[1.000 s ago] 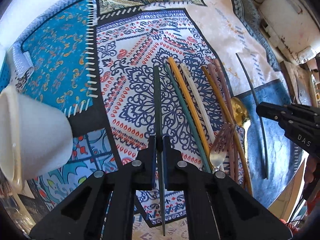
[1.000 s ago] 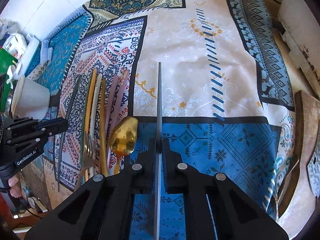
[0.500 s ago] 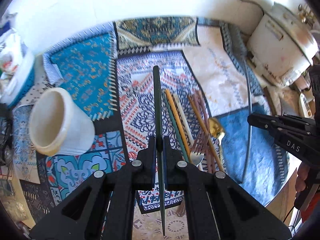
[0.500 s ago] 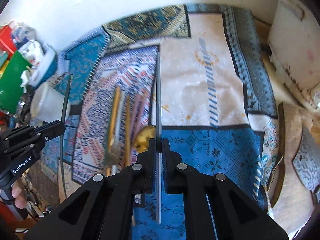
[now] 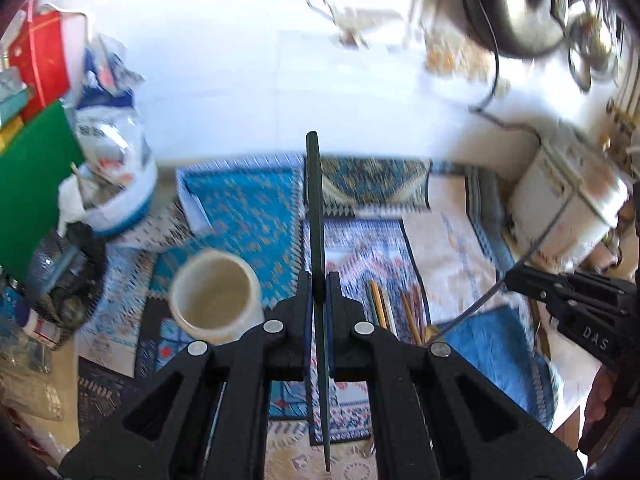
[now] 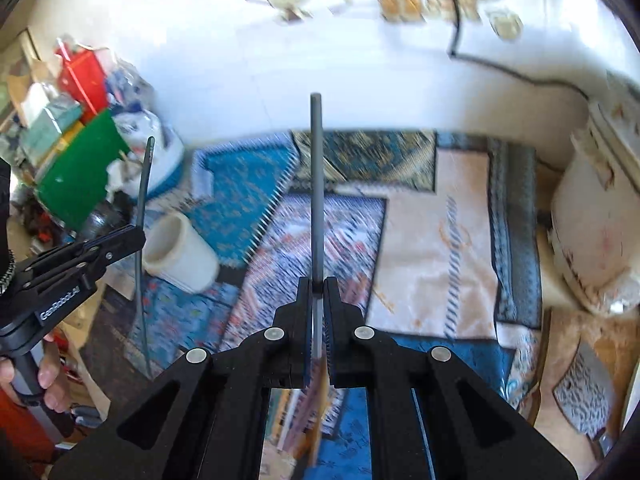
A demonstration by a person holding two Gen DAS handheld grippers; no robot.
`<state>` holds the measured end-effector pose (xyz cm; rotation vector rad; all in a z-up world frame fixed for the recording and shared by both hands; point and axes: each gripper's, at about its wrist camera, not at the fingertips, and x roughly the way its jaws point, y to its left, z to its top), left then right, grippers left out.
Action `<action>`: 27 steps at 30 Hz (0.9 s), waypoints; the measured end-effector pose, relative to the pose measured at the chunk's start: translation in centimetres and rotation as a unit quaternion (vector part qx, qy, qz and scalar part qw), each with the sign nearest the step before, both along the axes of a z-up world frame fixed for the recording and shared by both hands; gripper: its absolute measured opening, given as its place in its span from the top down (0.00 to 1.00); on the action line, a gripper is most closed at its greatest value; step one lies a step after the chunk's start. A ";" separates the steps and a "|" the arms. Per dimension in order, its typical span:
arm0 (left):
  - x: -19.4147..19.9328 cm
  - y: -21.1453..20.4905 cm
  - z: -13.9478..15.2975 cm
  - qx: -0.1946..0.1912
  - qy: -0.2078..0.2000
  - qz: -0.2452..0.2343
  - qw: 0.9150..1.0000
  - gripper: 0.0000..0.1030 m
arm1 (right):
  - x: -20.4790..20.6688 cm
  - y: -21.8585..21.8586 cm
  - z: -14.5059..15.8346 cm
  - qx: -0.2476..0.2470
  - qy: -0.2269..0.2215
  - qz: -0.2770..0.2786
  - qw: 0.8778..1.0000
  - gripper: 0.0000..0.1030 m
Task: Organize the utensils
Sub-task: 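Lift both held sticks over the white cup and release them inside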
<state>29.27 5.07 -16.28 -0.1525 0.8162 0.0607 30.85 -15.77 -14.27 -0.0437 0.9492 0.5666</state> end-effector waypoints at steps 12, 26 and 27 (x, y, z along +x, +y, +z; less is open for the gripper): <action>0.9 8.0 5.7 0.015 -0.093 0.040 0.995 0.96 | -0.1 7.1 4.8 0.048 -0.057 0.002 0.997 0.95; 5.5 13.8 3.0 -0.002 -0.130 0.061 0.990 0.96 | 0.1 14.9 5.0 0.063 -0.046 0.007 0.997 0.95; 5.8 14.0 2.4 -0.004 -0.128 0.061 0.990 0.96 | 0.3 15.4 4.4 0.060 -0.039 0.007 0.997 0.95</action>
